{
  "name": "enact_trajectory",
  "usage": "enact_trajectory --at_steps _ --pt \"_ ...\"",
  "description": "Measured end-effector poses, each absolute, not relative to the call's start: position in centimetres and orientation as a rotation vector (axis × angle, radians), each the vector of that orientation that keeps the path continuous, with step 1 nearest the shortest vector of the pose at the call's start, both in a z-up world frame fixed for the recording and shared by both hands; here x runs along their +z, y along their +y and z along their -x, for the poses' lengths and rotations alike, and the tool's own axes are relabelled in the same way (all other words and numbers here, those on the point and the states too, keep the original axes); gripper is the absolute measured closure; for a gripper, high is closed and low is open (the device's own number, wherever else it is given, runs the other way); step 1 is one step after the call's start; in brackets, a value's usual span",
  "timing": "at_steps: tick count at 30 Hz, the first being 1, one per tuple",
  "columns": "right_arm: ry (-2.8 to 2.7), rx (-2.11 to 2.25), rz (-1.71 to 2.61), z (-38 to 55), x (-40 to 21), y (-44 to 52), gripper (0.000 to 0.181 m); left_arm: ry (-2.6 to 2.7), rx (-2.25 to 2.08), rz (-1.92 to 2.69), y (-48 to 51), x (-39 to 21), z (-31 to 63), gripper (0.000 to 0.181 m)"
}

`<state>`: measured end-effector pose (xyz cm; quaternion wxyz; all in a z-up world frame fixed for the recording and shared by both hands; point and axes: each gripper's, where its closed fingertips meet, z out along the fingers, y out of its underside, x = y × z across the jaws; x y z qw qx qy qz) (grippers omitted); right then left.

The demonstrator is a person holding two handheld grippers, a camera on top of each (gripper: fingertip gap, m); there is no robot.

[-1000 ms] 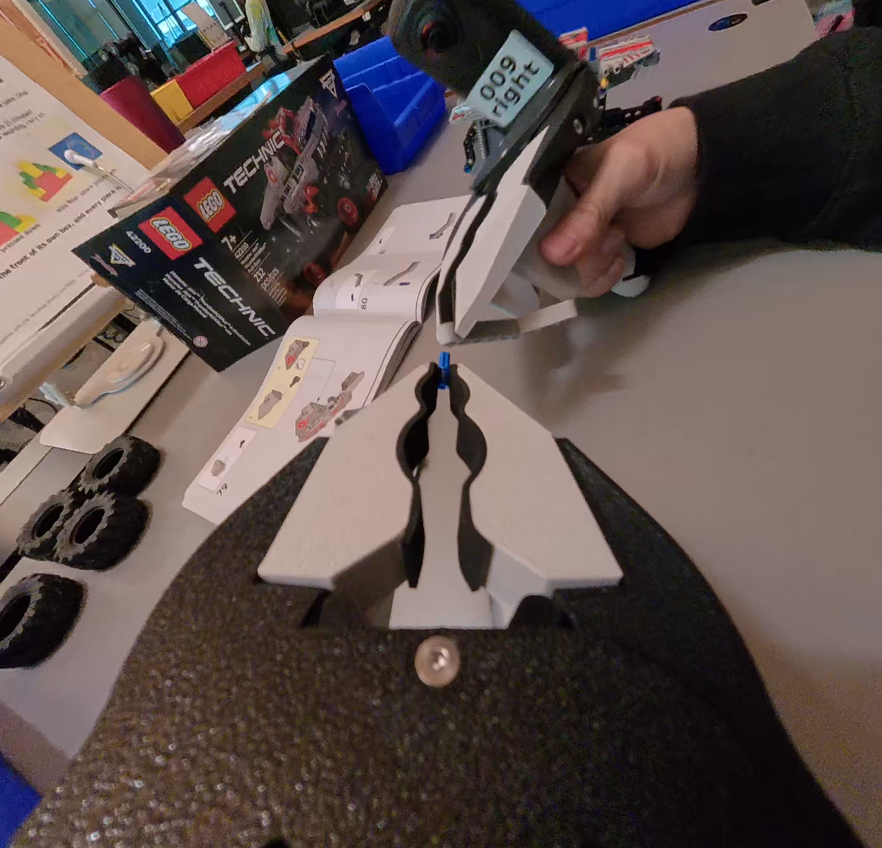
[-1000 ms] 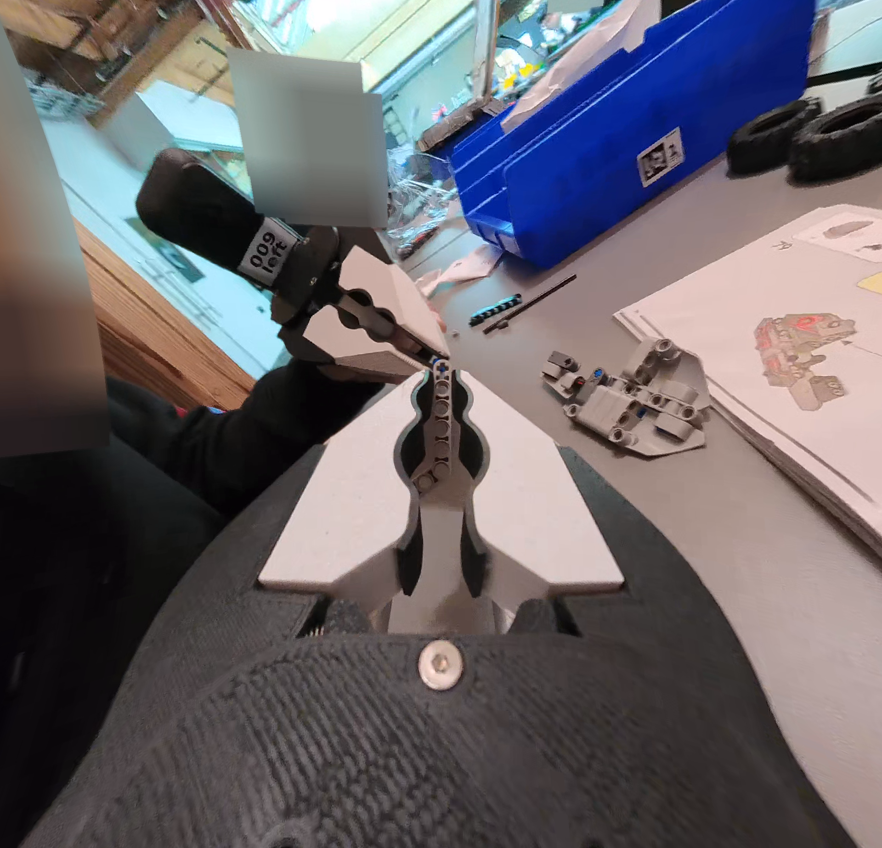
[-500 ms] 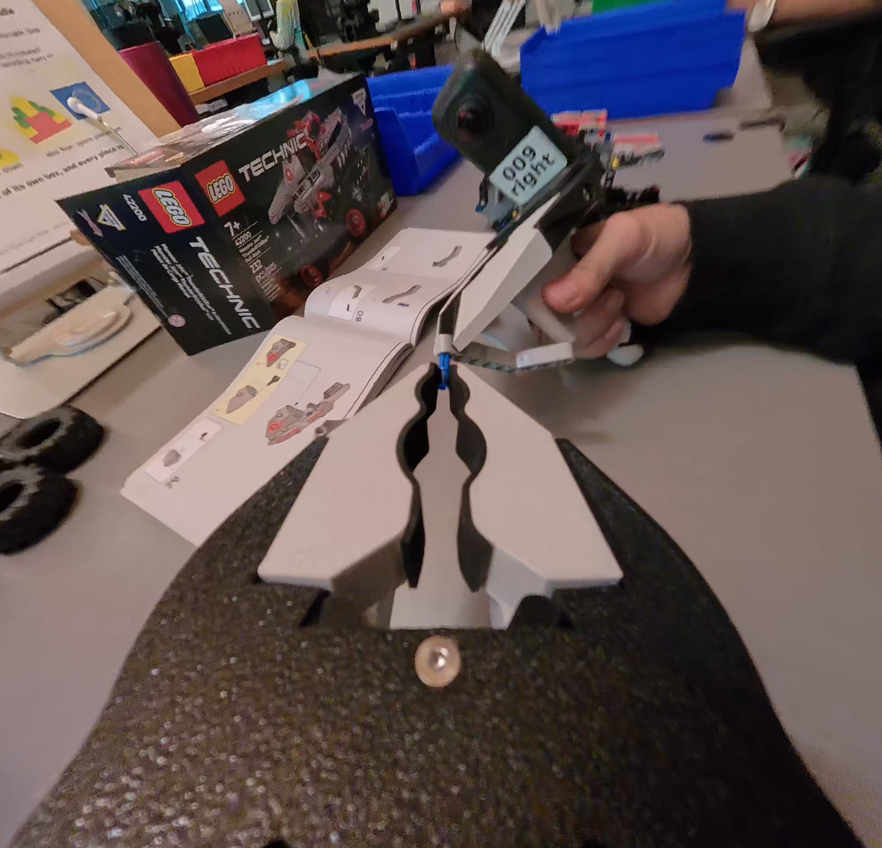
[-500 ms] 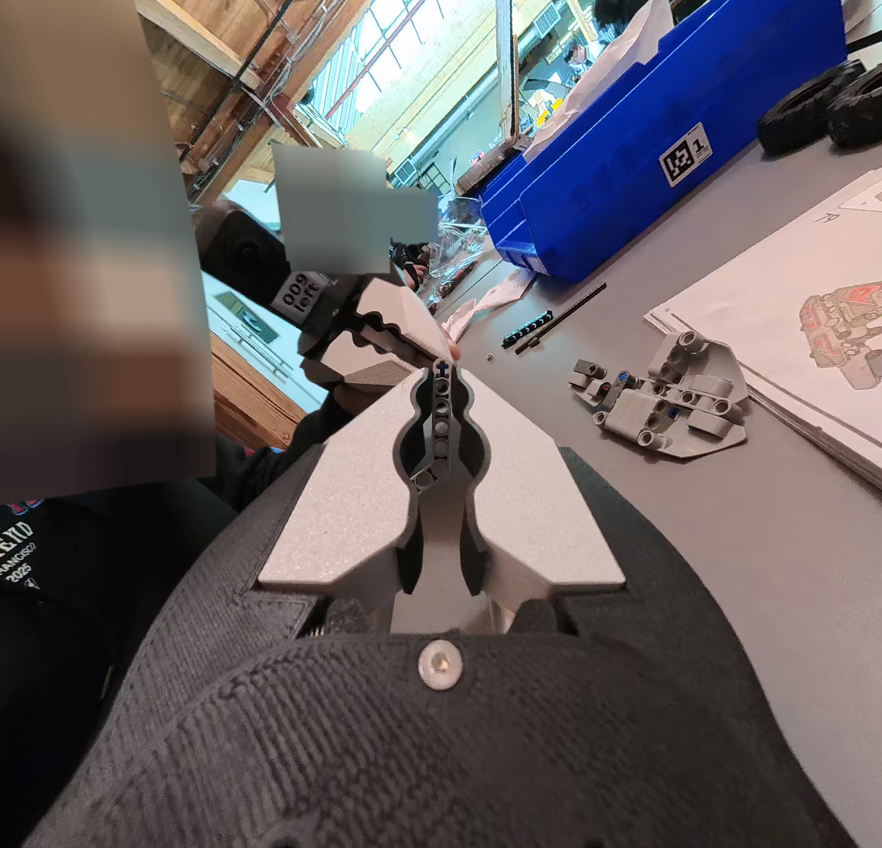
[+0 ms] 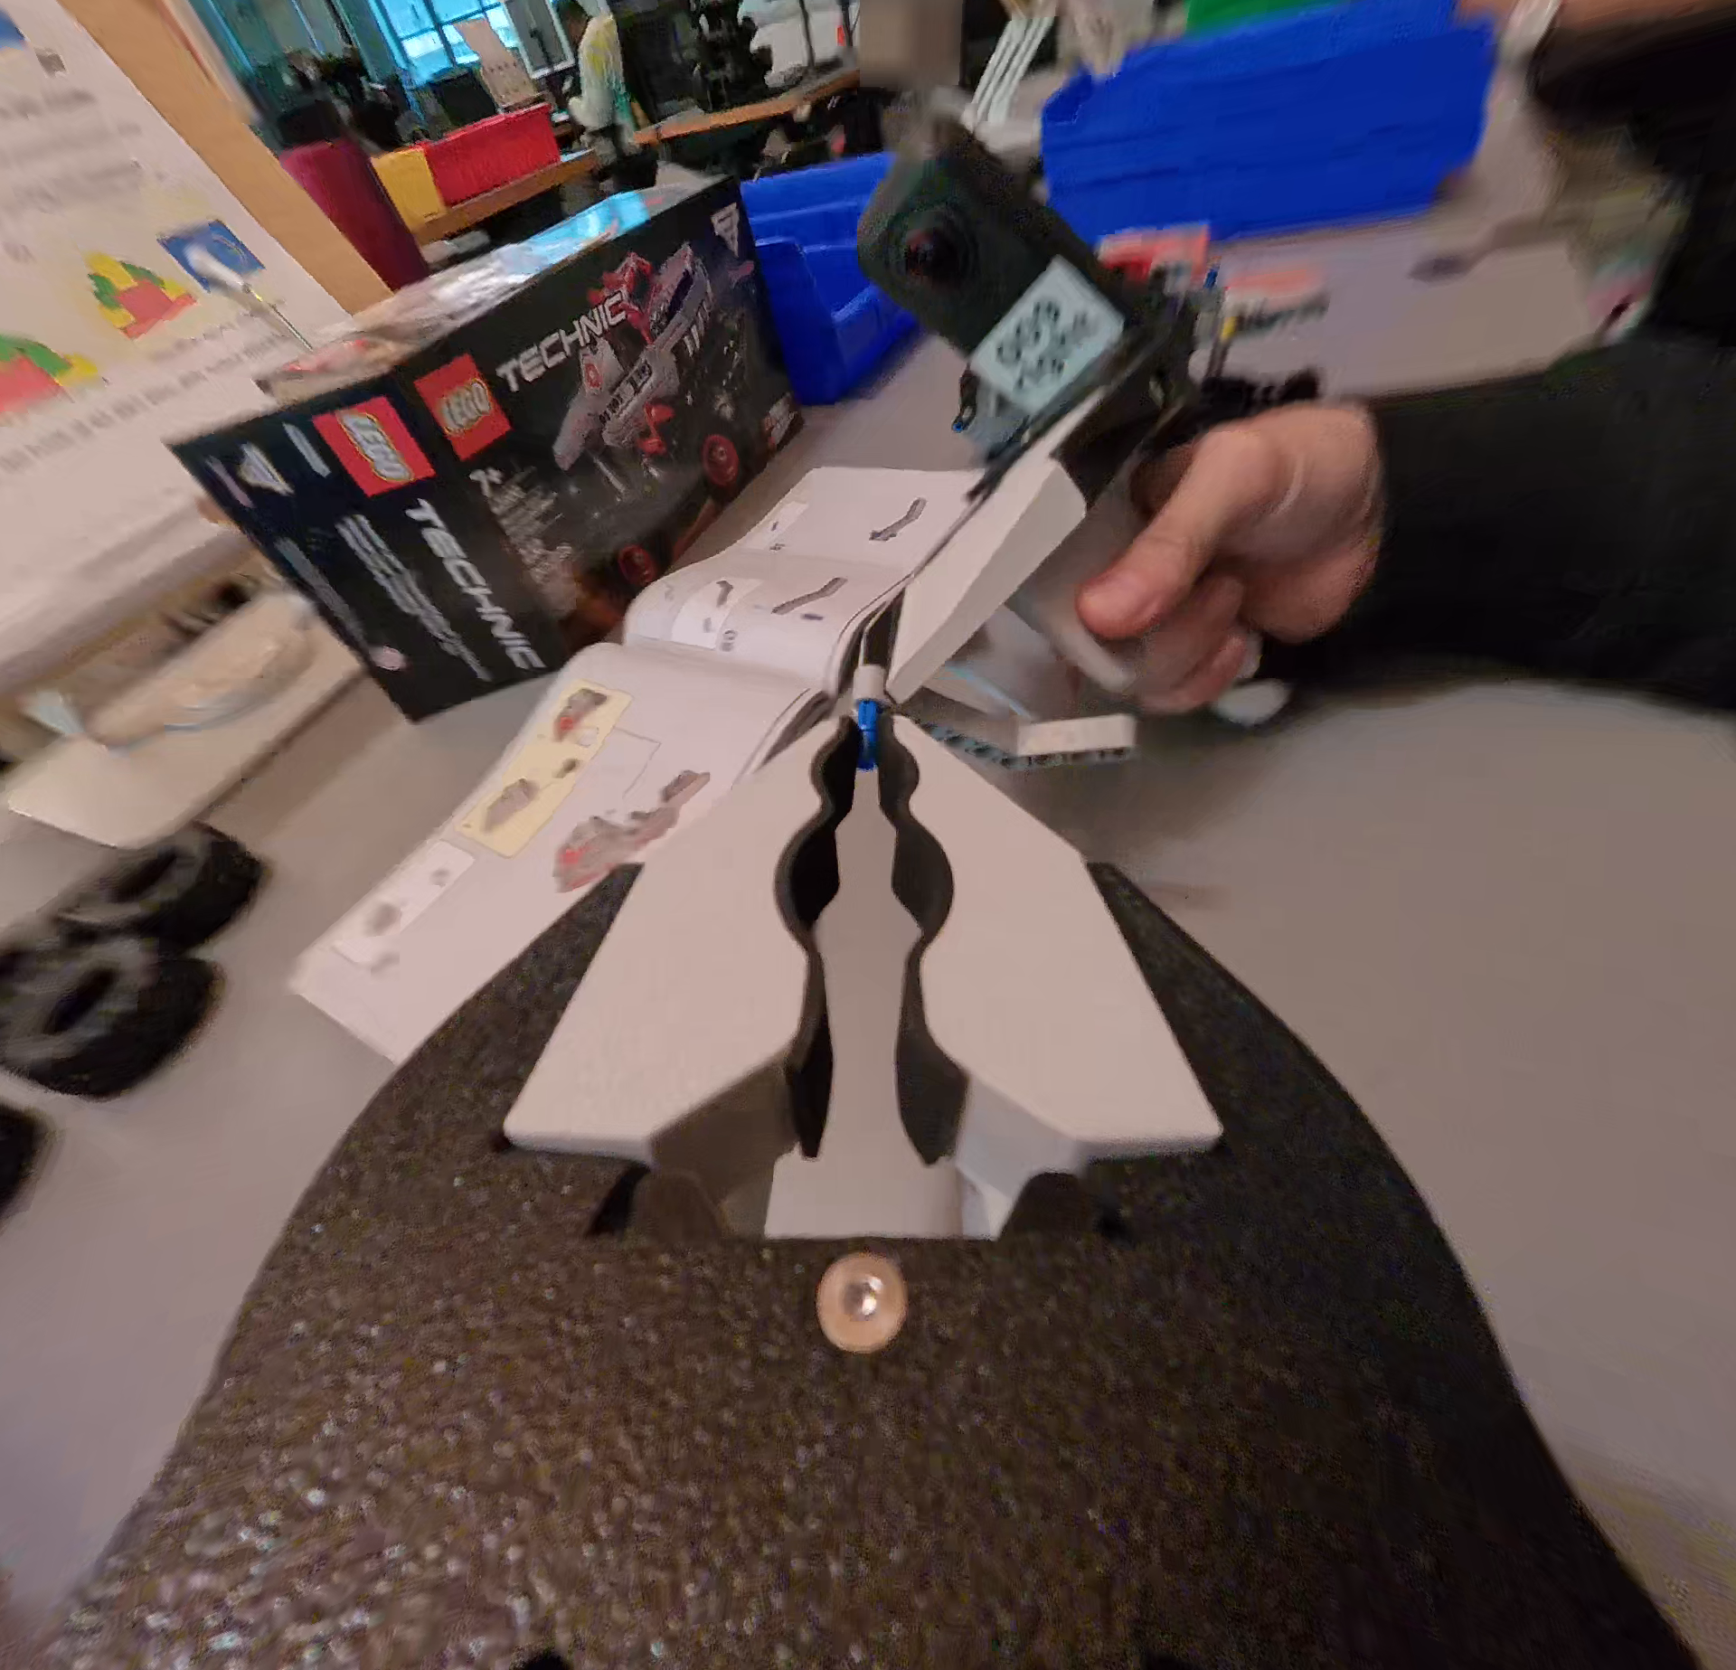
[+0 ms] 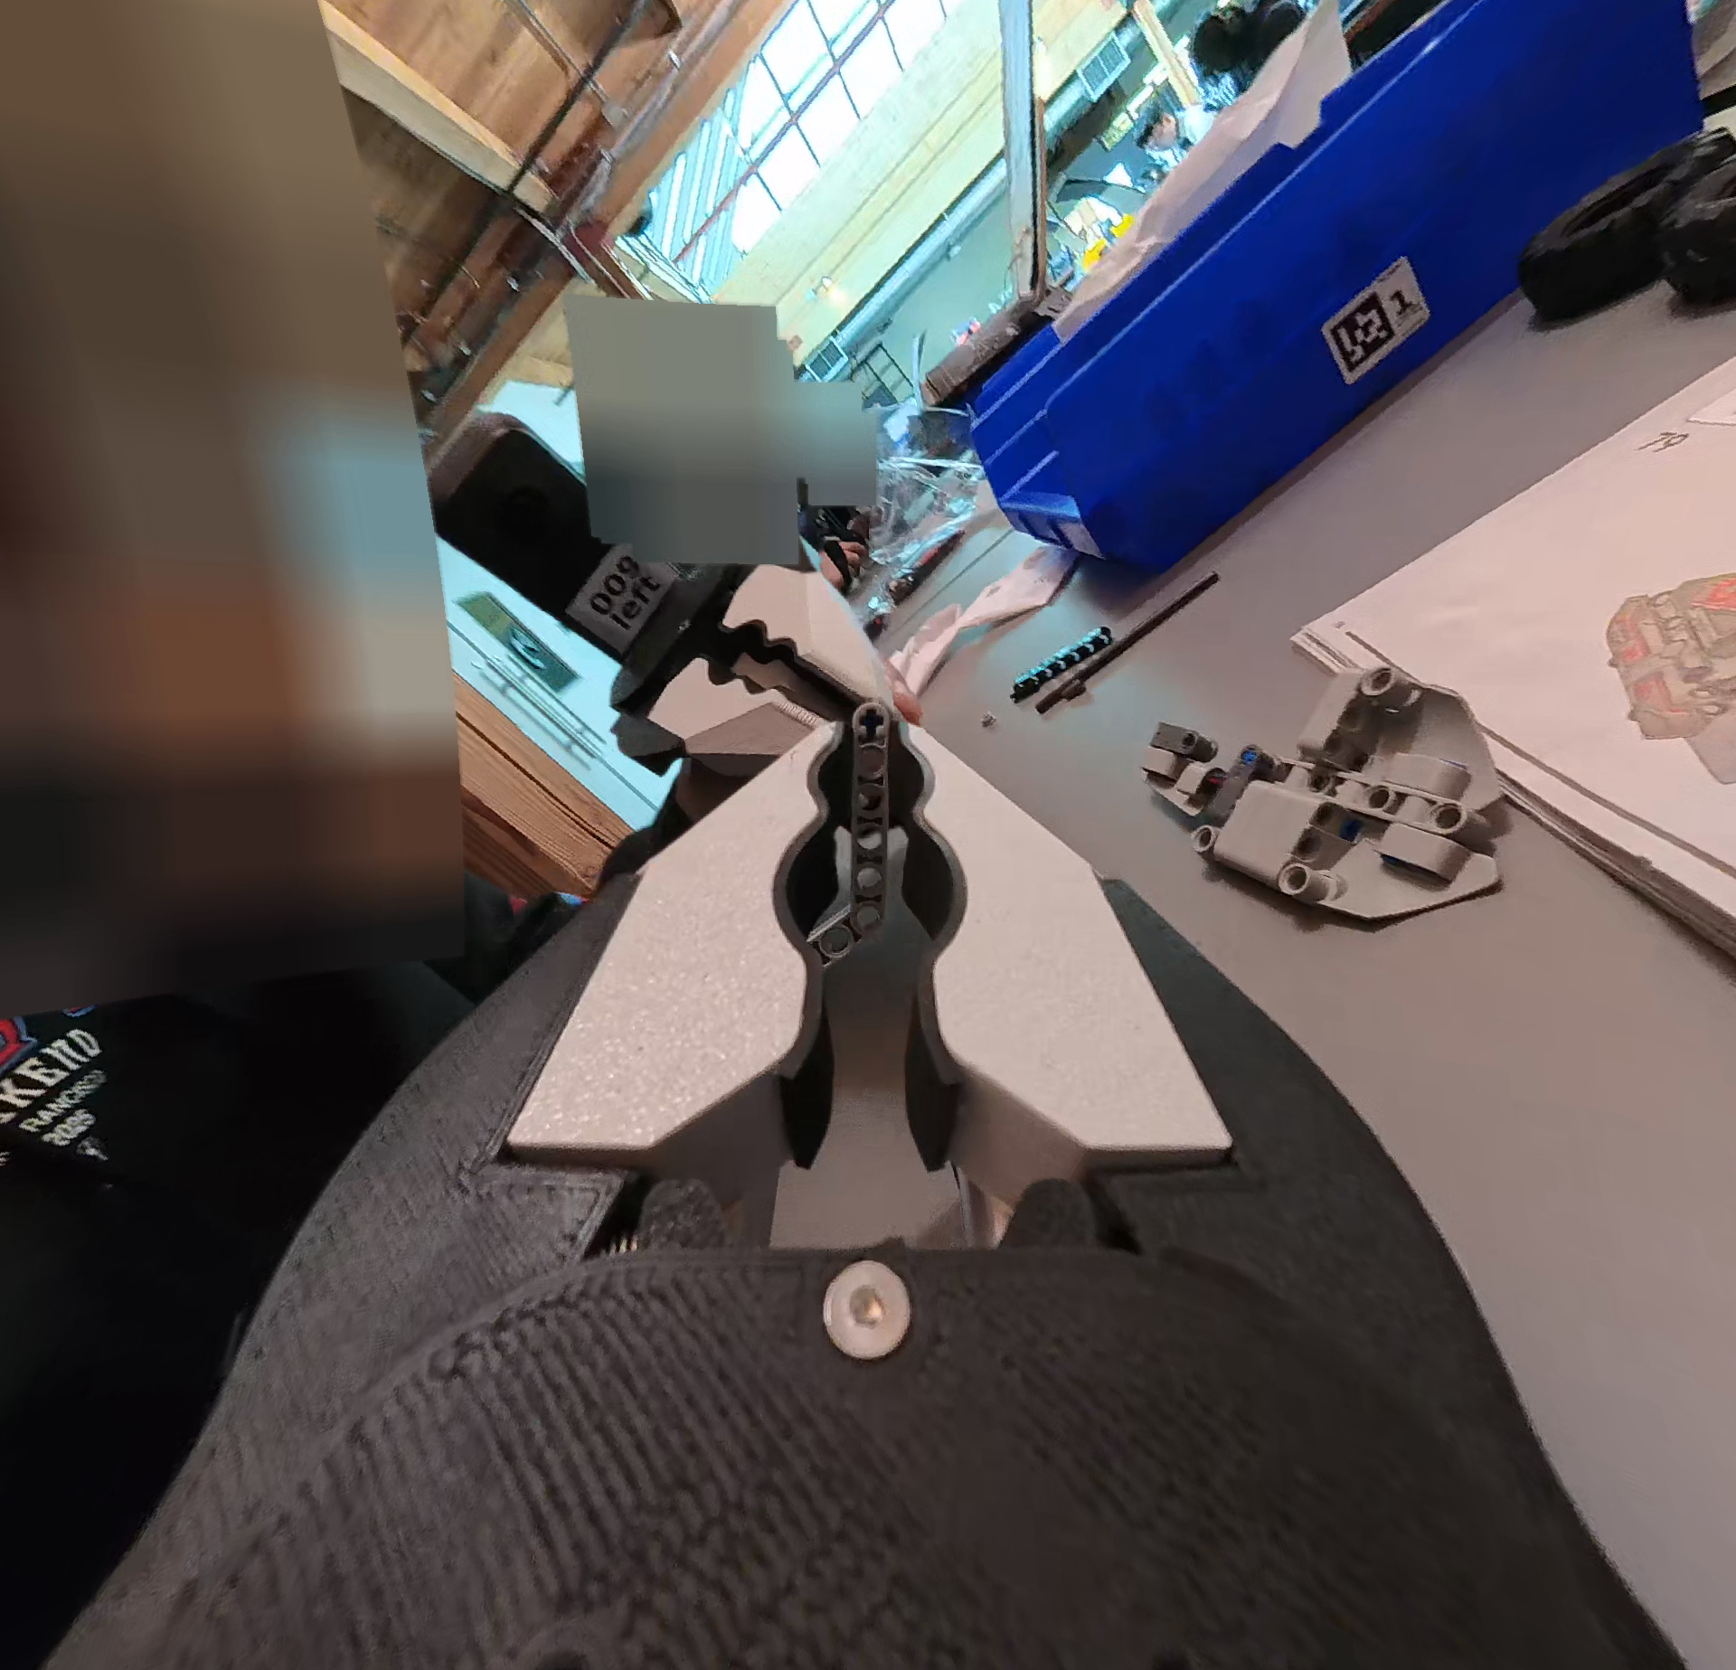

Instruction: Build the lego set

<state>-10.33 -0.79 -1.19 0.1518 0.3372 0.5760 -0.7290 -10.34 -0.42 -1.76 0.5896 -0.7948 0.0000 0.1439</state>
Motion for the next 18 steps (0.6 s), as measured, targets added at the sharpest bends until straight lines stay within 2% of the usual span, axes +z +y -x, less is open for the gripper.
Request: enact_trajectory --at_steps 3,10,18 --pt "1.77 -2.059 -0.972 10.3 -1.9 -0.7 0.175 0.157 0.563 1.934 -0.3 -2.3 10.2 0.18" --pt "1.769 -2.028 -0.855 9.1 -1.4 -1.2 0.174 0.017 0.106 1.785 -0.4 -1.8 9.1 0.18" --pt "1.688 -2.016 -0.843 9.1 -1.2 -0.8 0.174 0.153 0.451 1.866 0.6 -2.1 9.5 0.18"
